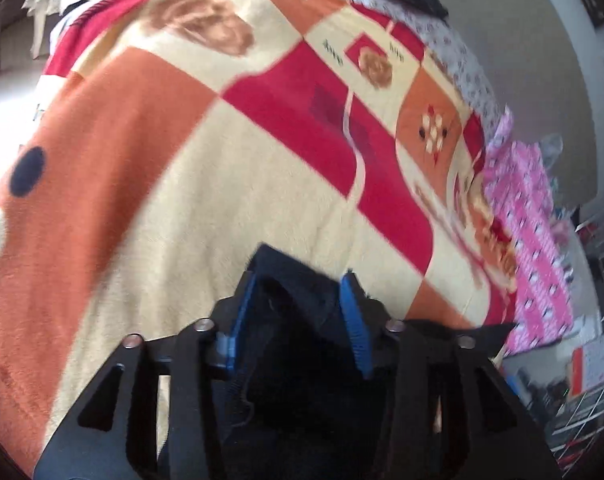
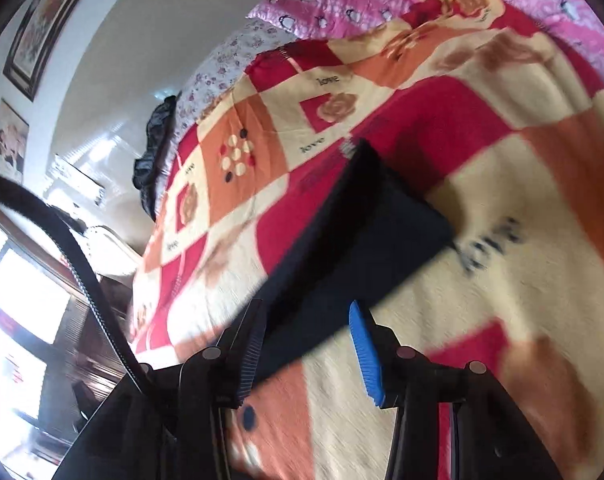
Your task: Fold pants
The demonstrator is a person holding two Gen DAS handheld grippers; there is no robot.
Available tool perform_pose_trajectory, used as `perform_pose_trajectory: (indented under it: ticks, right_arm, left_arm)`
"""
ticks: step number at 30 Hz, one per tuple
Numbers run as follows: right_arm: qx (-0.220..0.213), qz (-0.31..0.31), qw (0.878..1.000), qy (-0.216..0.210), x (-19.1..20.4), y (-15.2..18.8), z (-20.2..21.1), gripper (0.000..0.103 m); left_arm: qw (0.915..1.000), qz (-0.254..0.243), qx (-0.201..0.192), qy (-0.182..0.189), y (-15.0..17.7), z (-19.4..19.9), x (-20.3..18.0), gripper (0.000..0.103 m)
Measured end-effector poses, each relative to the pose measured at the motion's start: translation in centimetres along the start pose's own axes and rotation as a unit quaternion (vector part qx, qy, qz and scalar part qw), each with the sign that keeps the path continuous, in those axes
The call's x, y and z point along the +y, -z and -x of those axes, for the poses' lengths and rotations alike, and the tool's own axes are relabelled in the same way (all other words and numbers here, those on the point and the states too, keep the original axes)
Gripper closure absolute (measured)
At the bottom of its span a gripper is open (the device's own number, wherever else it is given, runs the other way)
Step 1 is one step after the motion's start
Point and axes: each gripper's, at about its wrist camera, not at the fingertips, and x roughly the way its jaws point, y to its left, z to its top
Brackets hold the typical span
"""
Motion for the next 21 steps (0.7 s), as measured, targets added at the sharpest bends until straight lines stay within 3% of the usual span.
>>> perform_pose_trajectory:
  ticks: [3, 6, 11, 13, 17, 19, 21]
  right_arm:
    - [0.009, 0.011, 1.0, 0.003, -0.5, 2.6, 3.1, 0.061]
    - [0.016, 0.01, 1.0, -0.001, -1.3, 5.2, 5.3, 0.061]
    - [0.022, -0.032, 0.998, -0.051, -3.1, 11.9, 10.8, 0.06]
    - [0.028, -0.056, 0.996, -0.058, -4.2, 14.5, 12.1, 0.06]
    - [0.05, -0.108, 0.992, -0.051, -6.4, 18.3, 12.5, 0.06]
    - [0.043, -0.138, 0.988, -0.049, -7.4, 19.2, 13.0, 0.06]
    - [0.027, -0.164, 0.985, -0.042, -8.5, 20.0, 13.6, 0.06]
  left_arm:
    - [0.9996, 0.0, -0.029, 0.0, -0.5, 3.0, 0.4, 0.044]
    - [0.9995, -0.027, -0.014, 0.005, 0.8, 5.5, 0.7, 0.043]
    - [0.9938, -0.087, 0.033, -0.061, 7.6, 8.4, 2.6, 0.043]
    - [0.994, -0.071, 0.053, -0.064, 10.0, 8.6, 3.9, 0.043]
    - [0.994, 0.005, 0.103, -0.037, 12.8, 6.4, 5.5, 0.043]
    - [0.996, 0.017, 0.083, -0.028, 12.8, 6.3, 5.2, 0.035]
    - [0.9955, 0.037, 0.087, -0.011, 12.7, 5.5, 4.8, 0.034]
